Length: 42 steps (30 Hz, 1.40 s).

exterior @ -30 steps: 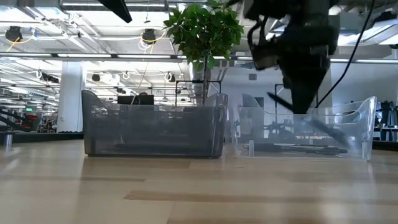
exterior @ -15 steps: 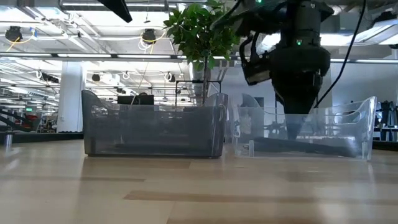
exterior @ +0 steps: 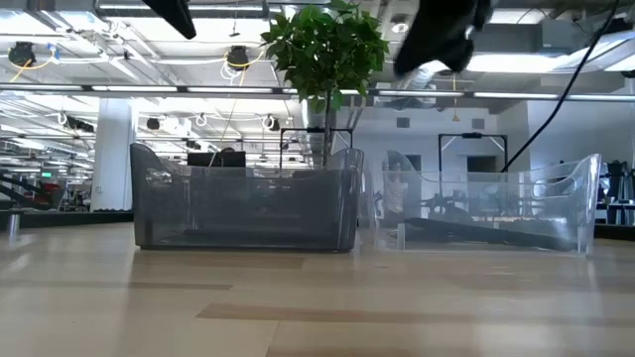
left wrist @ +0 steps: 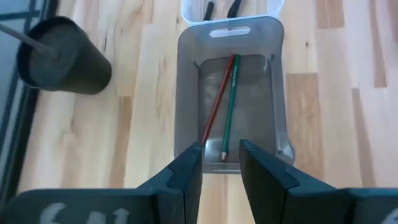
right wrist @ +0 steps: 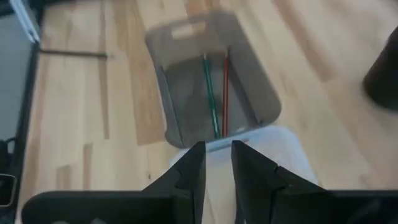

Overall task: Sort pens & pencils
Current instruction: Put the black pencil into the black bin

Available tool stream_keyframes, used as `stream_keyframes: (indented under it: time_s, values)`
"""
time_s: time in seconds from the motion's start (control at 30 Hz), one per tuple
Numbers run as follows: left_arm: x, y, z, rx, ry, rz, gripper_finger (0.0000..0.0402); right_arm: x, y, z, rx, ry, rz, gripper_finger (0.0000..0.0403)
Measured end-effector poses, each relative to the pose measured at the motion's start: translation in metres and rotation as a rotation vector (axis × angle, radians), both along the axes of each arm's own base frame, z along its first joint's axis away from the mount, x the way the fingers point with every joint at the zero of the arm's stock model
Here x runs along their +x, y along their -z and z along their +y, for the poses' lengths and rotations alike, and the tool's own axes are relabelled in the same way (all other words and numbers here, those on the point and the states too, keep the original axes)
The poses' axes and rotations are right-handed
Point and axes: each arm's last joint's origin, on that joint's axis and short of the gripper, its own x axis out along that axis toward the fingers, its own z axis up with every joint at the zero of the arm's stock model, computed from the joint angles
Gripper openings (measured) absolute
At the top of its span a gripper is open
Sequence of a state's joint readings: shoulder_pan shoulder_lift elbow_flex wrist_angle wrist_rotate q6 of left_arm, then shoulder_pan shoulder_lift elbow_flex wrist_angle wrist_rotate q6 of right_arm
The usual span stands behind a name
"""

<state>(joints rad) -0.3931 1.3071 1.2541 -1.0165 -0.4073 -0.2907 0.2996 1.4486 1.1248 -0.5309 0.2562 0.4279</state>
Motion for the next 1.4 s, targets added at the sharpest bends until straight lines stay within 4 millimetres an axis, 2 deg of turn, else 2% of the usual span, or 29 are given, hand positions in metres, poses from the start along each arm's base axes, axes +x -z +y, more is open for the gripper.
stream_keyframes:
  time_s: [0.1, 0.27, 0.37, 0.53, 0.67, 0.9, 1.2, 1.3, 1.4]
  values:
    - [-0.001, 0.000, 0.000, -0.025, -0.034, -0.001, 0.0098, -0.012, -0.017, 0.008, -0.049, -0.005, -0.080, 0.0102]
    - [-0.004, 0.002, 0.001, -0.060, -0.108, 0.023, 0.0101, -0.032, -0.033, 0.016, -0.142, 0.035, -0.146, 0.0102]
    - [-0.007, 0.004, 0.002, -0.123, -0.181, 0.043, 0.0107, -0.040, -0.036, 0.020, -0.181, 0.043, -0.153, 0.0102]
    - [-0.013, 0.008, -0.004, -0.387, -0.338, 0.153, 0.0110, -0.045, -0.032, 0.020, -0.256, 0.068, -0.115, 0.0102]
    - [-0.018, 0.012, -0.014, -0.447, -0.470, 0.192, 0.0110, -0.047, -0.027, 0.014, -0.302, 0.085, -0.052, 0.0102]
    - [-0.025, 0.028, -0.055, -0.513, -0.595, 0.255, 0.0110, -0.047, -0.025, 0.007, -0.322, 0.104, -0.015, 0.0102]
    - [-0.031, 0.073, -0.116, -0.517, -0.743, 0.471, 0.0110, -0.048, -0.024, 0.007, -0.353, 0.073, 0.003, 0.0102]
    - [-0.030, 0.084, -0.134, -0.574, -0.749, 0.512, 0.0110, -0.047, -0.021, 0.007, -0.366, 0.055, -0.005, 0.0102]
    - [-0.027, 0.091, -0.152, -0.676, -0.735, 0.519, 0.0110, -0.050, -0.010, 0.006, -0.368, 0.037, -0.031, 0.0102]
